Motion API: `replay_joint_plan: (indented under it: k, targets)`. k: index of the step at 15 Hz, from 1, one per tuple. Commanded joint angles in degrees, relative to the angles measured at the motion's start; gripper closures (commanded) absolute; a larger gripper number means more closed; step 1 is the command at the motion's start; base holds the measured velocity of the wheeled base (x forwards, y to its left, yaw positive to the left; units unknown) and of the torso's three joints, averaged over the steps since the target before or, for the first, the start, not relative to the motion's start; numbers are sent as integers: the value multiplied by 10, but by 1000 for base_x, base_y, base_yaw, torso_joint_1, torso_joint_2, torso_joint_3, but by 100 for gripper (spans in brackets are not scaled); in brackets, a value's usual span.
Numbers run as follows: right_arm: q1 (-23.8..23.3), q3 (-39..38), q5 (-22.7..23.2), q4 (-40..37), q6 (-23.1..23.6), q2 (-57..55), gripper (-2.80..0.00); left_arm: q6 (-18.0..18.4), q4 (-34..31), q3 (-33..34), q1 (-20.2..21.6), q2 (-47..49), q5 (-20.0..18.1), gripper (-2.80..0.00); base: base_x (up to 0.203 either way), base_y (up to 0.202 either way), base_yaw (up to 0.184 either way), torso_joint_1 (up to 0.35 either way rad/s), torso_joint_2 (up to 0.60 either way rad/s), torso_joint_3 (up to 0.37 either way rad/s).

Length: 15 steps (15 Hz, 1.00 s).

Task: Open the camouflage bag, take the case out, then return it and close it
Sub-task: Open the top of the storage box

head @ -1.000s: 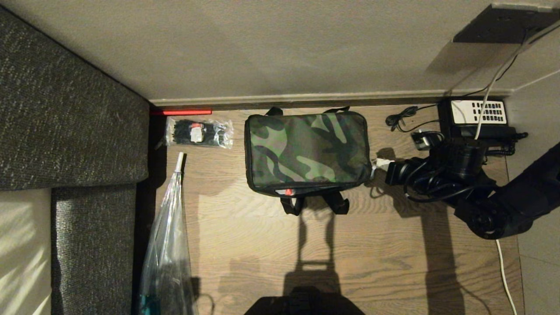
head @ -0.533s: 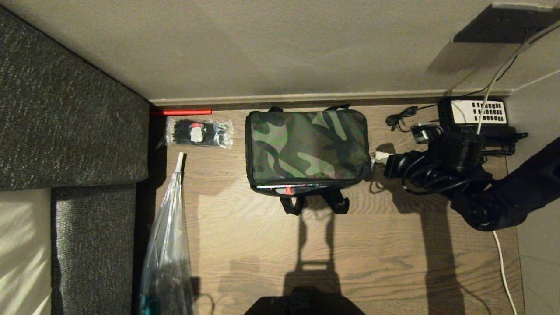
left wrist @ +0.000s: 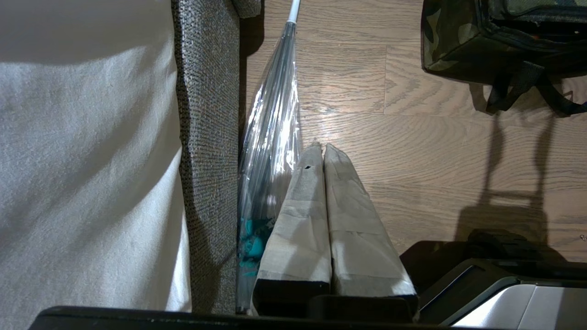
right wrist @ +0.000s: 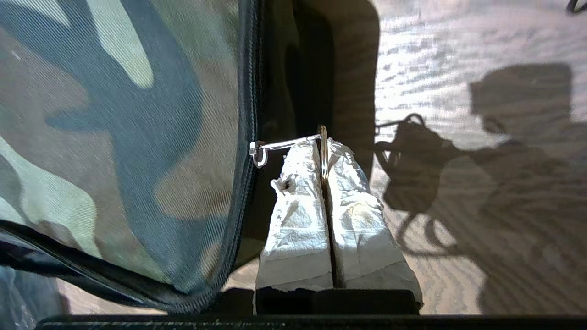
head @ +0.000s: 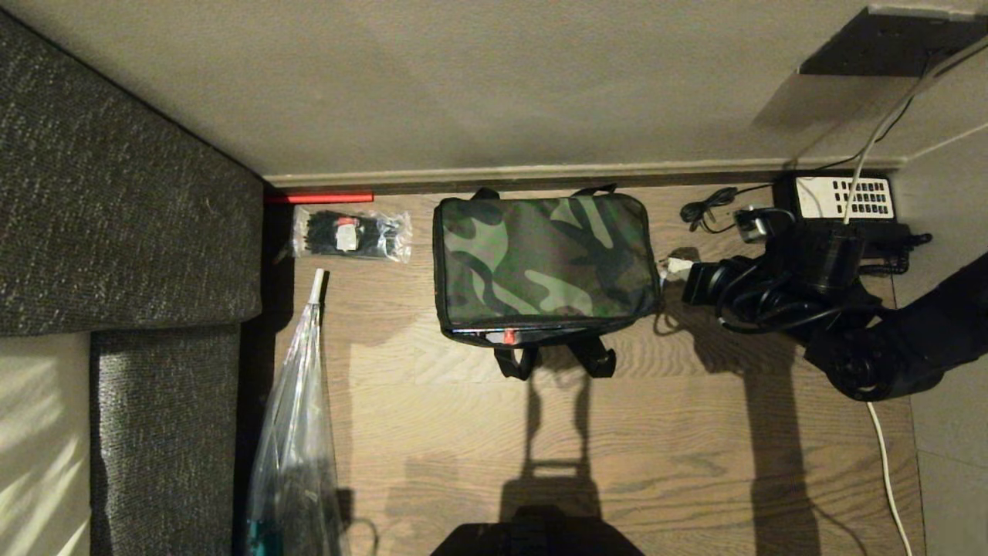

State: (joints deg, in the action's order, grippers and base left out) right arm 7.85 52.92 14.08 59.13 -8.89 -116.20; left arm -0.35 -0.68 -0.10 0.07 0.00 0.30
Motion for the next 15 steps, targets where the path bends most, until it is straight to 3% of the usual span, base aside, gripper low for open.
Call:
replay_joint_plan:
  k: [1,15]
  targets:
    - [1,4,2,-9,-8,8,0,-1,0,0,0,-1,0,0,0,0,0,0,0,0]
    - [0,92,0,-16,-37,-23,0,-1,0,0,0,-1,0,0,0,0,0,0,0,0]
